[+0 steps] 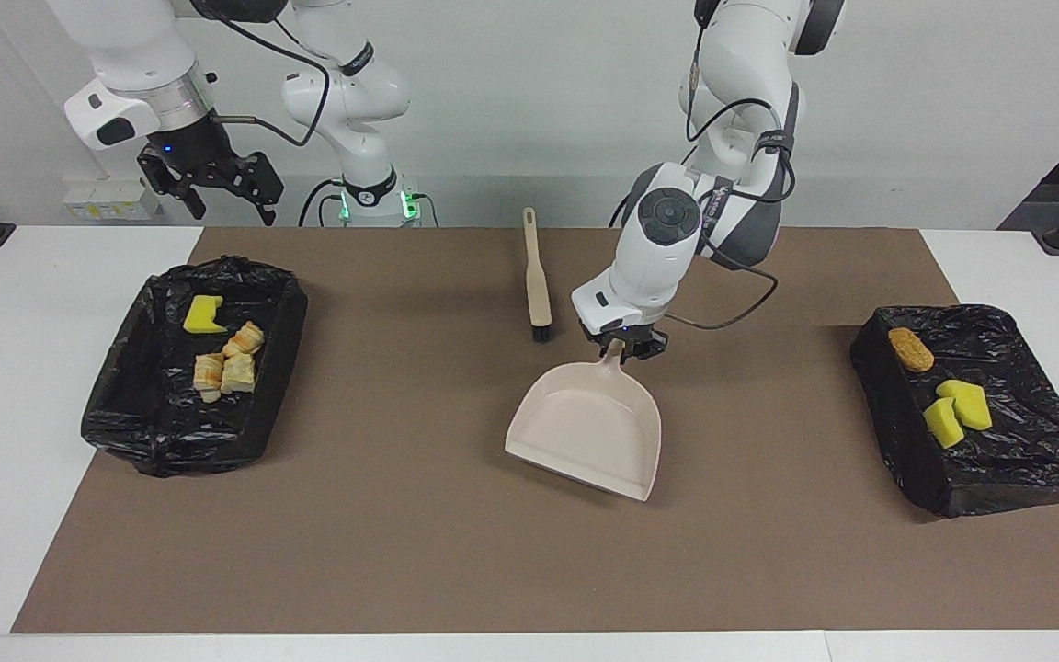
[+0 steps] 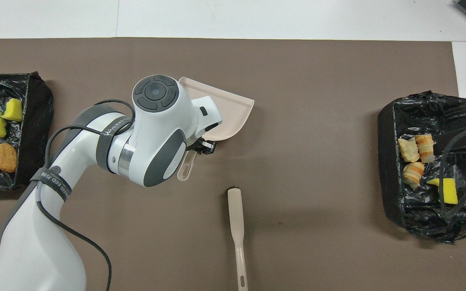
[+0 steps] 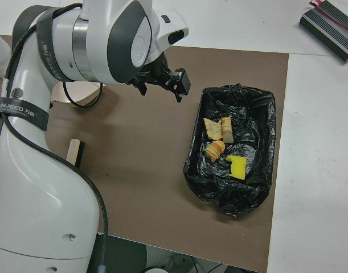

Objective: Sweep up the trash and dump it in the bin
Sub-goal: 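Bring the empty dustpan back and set it on the table with the left gripper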

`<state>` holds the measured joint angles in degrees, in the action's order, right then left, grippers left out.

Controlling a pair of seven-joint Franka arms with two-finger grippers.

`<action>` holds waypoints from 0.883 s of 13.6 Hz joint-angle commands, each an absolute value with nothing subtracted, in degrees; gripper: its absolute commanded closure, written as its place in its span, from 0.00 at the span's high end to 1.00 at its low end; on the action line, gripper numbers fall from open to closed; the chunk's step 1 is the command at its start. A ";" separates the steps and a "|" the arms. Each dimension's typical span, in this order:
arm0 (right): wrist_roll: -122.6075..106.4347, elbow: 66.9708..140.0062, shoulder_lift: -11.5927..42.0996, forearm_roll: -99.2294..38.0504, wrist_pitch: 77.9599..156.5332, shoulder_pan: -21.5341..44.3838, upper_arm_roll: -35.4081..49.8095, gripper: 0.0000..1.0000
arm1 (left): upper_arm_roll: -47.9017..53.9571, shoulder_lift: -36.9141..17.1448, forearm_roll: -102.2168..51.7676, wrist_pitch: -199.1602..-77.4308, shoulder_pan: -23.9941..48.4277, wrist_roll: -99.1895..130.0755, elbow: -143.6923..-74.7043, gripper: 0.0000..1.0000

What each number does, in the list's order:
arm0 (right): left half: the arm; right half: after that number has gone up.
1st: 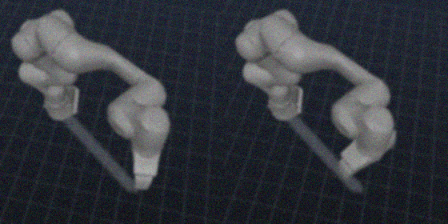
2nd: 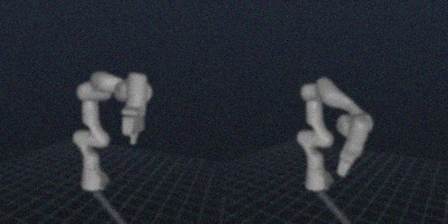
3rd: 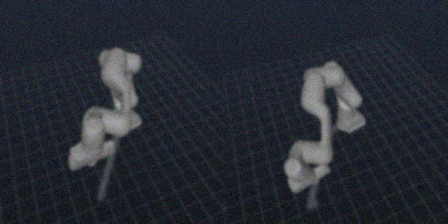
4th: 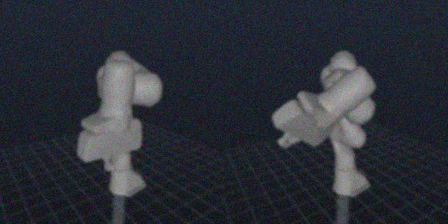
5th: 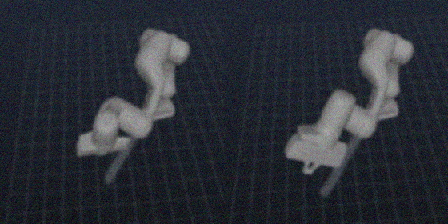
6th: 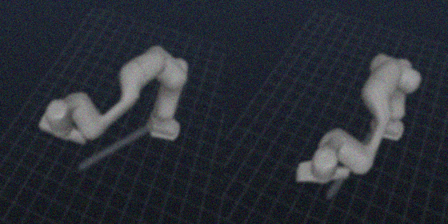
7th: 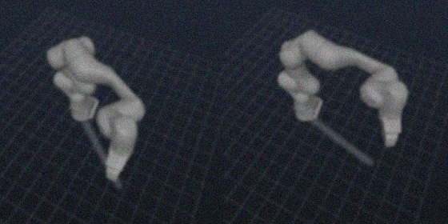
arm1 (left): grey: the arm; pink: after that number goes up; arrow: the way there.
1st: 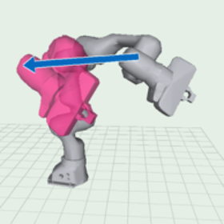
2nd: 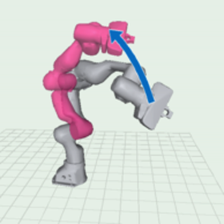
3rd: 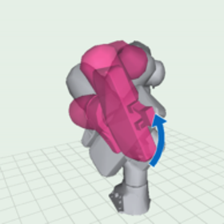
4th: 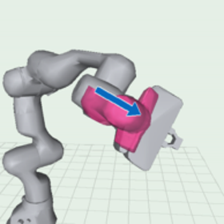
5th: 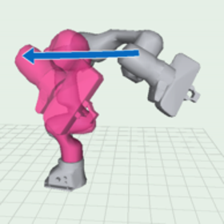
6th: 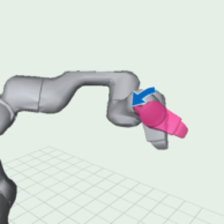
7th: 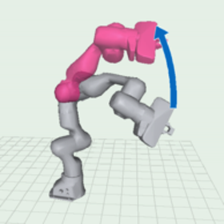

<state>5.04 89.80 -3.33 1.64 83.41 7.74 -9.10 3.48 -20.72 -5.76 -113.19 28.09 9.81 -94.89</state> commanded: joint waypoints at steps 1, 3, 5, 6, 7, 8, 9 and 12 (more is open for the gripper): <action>4.04 90.53 -4.04 1.23 83.41 7.47 -9.05 1.00 | 2.37 -22.23 -7.82 -116.70 28.83 13.88 -94.66 0.00; 3.96 90.61 -4.04 1.23 83.41 7.47 -9.05 1.00 | 2.37 -22.76 -8.17 -117.42 30.23 17.20 -94.57 0.00; 4.04 90.53 -4.04 1.23 83.41 7.47 -9.05 1.00 | 2.37 -26.44 -8.52 -117.42 30.50 21.08 -91.78 0.00; 4.04 90.53 -4.04 1.23 83.41 7.47 -9.14 1.00 | 2.37 -27.93 -8.70 -117.42 31.54 21.27 -90.10 0.00; 3.96 90.53 -4.04 1.23 83.41 7.47 -9.05 1.00 | 2.37 -28.99 -8.79 -117.16 31.64 21.36 -88.43 0.00; 3.96 90.61 -4.04 1.23 83.41 7.47 -9.05 1.00 | 2.37 -29.09 -8.79 -117.25 31.64 22.14 -88.24 0.00; 3.96 90.53 -4.04 1.23 83.41 7.47 -9.05 1.00 | 2.29 -29.09 -8.44 -117.16 31.99 24.41 -88.16 0.00; 3.96 90.53 -4.04 1.23 83.41 7.47 -9.05 1.00 | 2.29 -27.52 -8.18 -116.64 32.17 25.58 -88.68 0.95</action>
